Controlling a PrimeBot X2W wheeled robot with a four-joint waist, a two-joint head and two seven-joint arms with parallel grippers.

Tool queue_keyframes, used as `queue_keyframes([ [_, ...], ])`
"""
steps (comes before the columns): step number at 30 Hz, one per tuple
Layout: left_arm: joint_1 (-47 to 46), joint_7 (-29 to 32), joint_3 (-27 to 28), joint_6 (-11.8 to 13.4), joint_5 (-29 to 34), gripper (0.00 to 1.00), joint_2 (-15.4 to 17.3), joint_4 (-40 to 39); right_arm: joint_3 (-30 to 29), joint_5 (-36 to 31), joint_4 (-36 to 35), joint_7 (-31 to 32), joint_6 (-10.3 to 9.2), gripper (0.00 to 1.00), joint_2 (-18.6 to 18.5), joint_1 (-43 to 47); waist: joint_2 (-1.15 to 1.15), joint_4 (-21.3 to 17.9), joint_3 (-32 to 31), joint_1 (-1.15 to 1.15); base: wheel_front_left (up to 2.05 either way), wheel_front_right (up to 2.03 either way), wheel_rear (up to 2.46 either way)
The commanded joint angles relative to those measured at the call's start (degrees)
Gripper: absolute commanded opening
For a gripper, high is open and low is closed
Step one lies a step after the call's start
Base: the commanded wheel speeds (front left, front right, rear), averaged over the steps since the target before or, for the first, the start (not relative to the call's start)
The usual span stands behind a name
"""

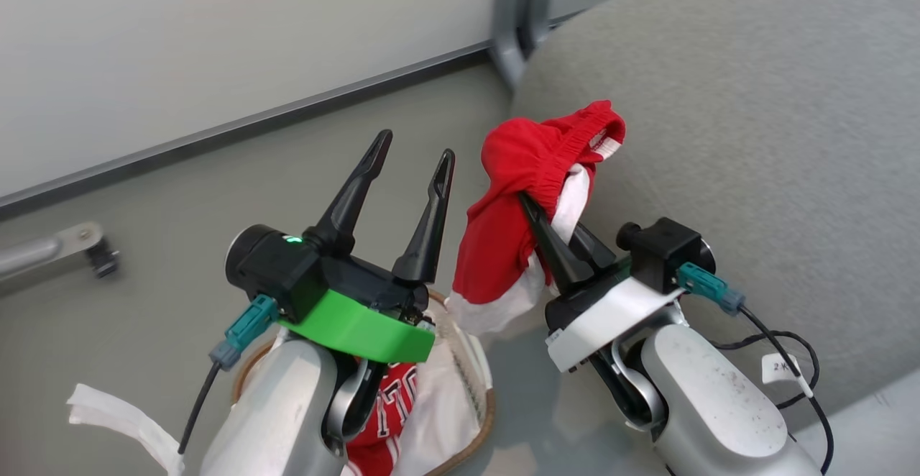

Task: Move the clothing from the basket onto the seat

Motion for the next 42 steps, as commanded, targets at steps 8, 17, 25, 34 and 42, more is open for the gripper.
queue_keyframes([
  [8,-1.8,0.0,-5.6,0.0,-0.9,1.00,0.5,1.6,-6.1,-1.9,-3.7,-0.1,-0.04,0.00,-0.5,5.5,0.00,-13.1,2.9,0.00,0.00,0.00,0.00],
  [17,-3.8,0.0,-10.1,0.0,-2.7,1.00,1.5,3.1,-13.2,-4.5,-6.8,-0.1,-0.04,0.00,-2.1,7.8,0.00,-13.4,5.1,0.00,0.00,0.00,0.00],
  [25,-2.4,0.0,-9.2,0.0,-1.7,1.00,4.8,2.8,-17.0,-7.1,-1.9,-0.1,-0.05,0.00,-8.2,-2.1,0.00,-13.2,9.5,0.00,0.00,0.00,0.00],
  [34,-4.3,0.0,-10.2,0.0,-1.9,1.00,9.5,1.4,-27.1,-8.2,8.4,-0.1,-0.05,0.00,-16.8,-19.2,0.00,-8.1,18.1,0.00,0.00,0.00,0.00],
  [42,-6.7,0.0,-10.8,0.0,-2.3,1.00,13.0,0.0,-33.4,-11.0,18.1,-0.1,-0.06,0.00,-24.0,-30.8,0.00,-3.2,25.2,0.00,0.00,0.00,0.00],
])
